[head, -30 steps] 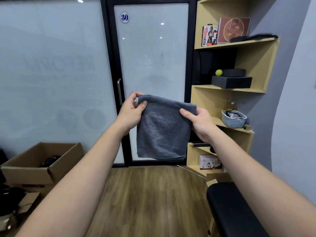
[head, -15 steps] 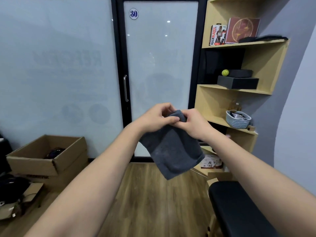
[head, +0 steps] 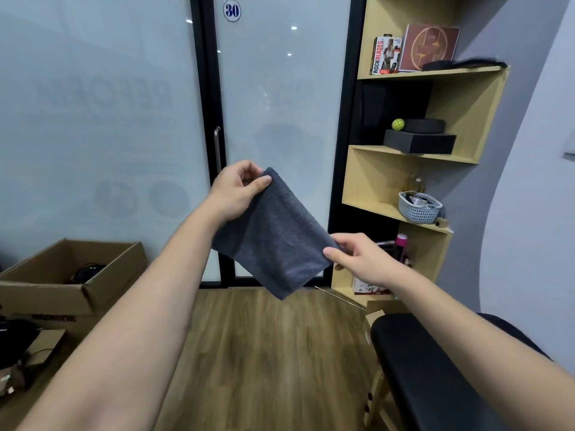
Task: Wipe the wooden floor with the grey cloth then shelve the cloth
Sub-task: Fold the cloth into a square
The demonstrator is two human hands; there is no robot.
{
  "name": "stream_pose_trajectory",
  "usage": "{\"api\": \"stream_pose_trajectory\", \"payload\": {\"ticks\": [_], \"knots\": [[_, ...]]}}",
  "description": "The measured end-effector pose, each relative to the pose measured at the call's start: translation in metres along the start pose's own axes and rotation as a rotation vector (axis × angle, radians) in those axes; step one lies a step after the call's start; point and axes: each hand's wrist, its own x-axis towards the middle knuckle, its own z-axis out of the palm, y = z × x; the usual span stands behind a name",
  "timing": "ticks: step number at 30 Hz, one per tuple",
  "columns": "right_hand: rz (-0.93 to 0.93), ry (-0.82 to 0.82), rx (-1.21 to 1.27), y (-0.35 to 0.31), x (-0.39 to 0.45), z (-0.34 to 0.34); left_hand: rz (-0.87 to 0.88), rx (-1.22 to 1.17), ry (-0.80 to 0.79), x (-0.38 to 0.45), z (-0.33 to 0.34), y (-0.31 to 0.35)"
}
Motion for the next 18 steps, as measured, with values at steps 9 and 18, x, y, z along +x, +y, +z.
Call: {"api": "stream_pose_trajectory", "payload": {"ticks": [9, 18], "knots": [[0.117, 0.179, -0.097, 0.006, -0.011, 0.016, -0.033, -0.094, 0.143, -0.025, -0.022, -0.010], [0.006, -0.004, 0.175, -0.069, 0.044, 0.039, -0.034, -0.044, -0.071, -0.042, -0.016, -0.003]]}}
